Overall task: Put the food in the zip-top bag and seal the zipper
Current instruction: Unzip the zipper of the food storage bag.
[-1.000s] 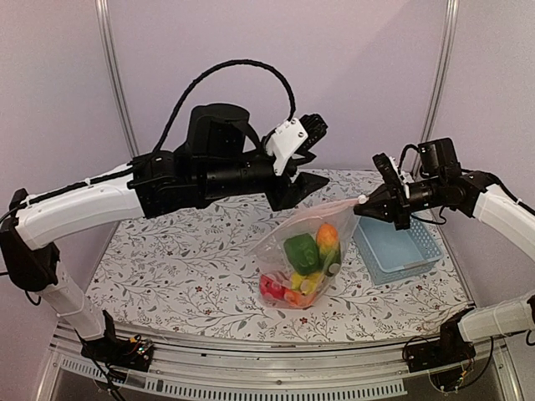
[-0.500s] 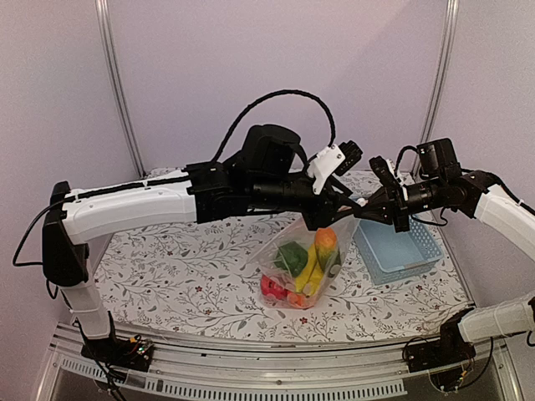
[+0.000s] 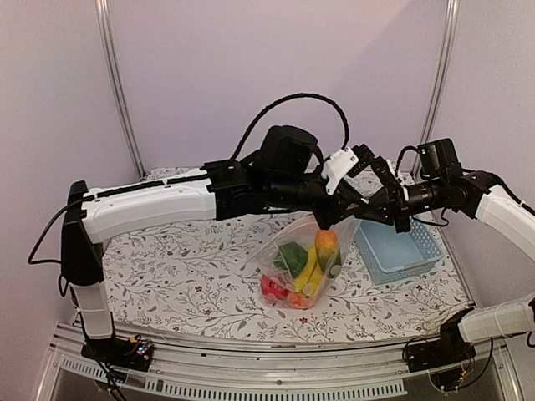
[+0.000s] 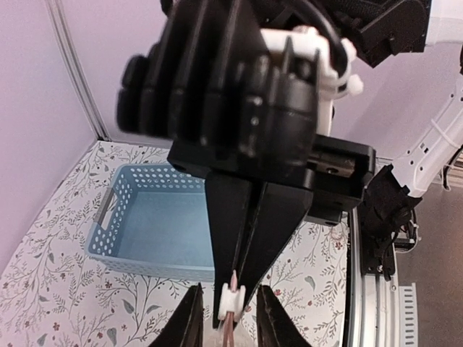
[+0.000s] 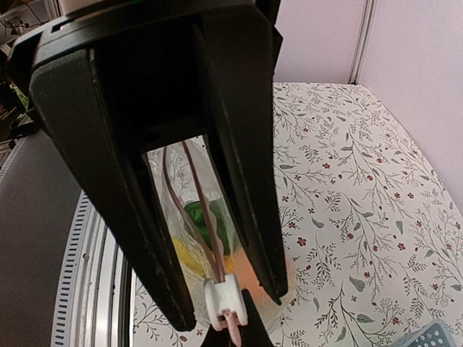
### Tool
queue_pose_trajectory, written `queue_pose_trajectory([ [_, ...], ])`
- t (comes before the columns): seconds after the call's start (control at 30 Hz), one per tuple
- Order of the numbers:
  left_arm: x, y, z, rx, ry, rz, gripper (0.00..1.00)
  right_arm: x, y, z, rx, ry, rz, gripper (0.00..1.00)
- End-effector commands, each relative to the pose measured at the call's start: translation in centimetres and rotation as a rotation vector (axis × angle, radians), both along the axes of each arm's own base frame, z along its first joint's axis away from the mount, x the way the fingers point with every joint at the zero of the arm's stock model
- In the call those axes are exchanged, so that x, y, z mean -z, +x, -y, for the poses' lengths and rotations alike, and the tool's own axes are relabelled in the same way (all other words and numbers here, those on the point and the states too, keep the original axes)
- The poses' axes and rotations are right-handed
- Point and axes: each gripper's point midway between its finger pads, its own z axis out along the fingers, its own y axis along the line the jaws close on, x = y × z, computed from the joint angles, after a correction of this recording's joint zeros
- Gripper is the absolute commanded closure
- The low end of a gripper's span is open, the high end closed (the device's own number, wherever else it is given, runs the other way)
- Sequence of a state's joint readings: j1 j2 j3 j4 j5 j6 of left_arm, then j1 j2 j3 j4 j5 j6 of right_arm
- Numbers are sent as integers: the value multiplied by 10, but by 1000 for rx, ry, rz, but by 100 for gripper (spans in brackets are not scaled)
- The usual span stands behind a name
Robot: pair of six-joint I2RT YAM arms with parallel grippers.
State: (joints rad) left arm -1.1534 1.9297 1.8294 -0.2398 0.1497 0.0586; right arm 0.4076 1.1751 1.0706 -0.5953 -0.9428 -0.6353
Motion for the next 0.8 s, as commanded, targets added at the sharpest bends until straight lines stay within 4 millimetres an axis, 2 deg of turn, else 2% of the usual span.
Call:
queue_pose_trajectory([
  [0.0,11,-4,5,15,48,0,78,-9,-6,1,0,6,15,100],
  [0.23,14,-6,6,30,59,1,94,-5,-6,2,5,1,12,100],
  [0.43,8,-4,-2,15,52,-15,97,-7,-5,3,9,13,6,100],
  [0.53,6,-2,-16,-12,69,-19,97,-16,0,10,24,39,10,100],
  [0.77,34,6,-67,-119,140,-52,95,-24,13,22,55,73,3,100],
])
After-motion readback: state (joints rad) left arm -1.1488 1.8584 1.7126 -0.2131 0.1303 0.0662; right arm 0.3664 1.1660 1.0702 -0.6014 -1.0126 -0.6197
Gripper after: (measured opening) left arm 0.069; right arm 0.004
